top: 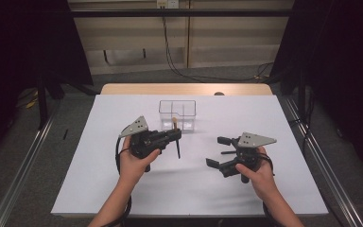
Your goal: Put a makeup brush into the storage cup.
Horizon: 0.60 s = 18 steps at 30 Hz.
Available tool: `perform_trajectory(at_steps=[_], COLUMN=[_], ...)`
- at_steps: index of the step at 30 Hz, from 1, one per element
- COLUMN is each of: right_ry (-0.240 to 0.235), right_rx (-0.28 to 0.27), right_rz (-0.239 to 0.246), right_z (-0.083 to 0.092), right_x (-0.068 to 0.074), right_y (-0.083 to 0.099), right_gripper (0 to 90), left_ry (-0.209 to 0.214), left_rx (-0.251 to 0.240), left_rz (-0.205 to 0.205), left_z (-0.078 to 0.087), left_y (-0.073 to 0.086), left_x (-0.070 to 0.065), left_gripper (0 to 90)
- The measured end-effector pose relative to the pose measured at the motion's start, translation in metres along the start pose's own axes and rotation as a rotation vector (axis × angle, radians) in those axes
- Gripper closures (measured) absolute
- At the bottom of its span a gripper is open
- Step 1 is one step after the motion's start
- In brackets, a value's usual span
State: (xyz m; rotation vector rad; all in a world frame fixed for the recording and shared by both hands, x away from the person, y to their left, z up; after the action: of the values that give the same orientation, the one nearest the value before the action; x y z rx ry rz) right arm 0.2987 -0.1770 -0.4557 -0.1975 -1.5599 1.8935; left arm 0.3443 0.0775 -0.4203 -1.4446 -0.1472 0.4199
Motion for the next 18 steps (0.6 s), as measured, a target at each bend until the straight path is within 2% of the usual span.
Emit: perform_trajectory(at_steps=[18], right_ry=[0.063], right_rx=[0.002], right_rz=[0.020], right_z=[0.028], right_x=[-0.014], right_y=[0.009], right_gripper=[1.8], left_ry=[-0.018], left_rx=[0.020], left_rz=[-0.013], left_z=[0.001], left_y=[0.003], left_x=[0.003], left_gripper=[83.6])
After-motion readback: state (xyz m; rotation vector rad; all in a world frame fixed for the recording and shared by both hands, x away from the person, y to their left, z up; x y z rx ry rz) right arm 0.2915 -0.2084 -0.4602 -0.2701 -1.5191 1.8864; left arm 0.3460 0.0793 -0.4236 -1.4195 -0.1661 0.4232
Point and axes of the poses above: each handheld gripper's, and its own axes: z roughly backward along the jaws, y roughly out of its underside, x roughly to its left, the point moved 4 cm from there along -z, roughly forward along the jaws, and after that the axes turned 7 degrees about -z, right-handed, at the moved point
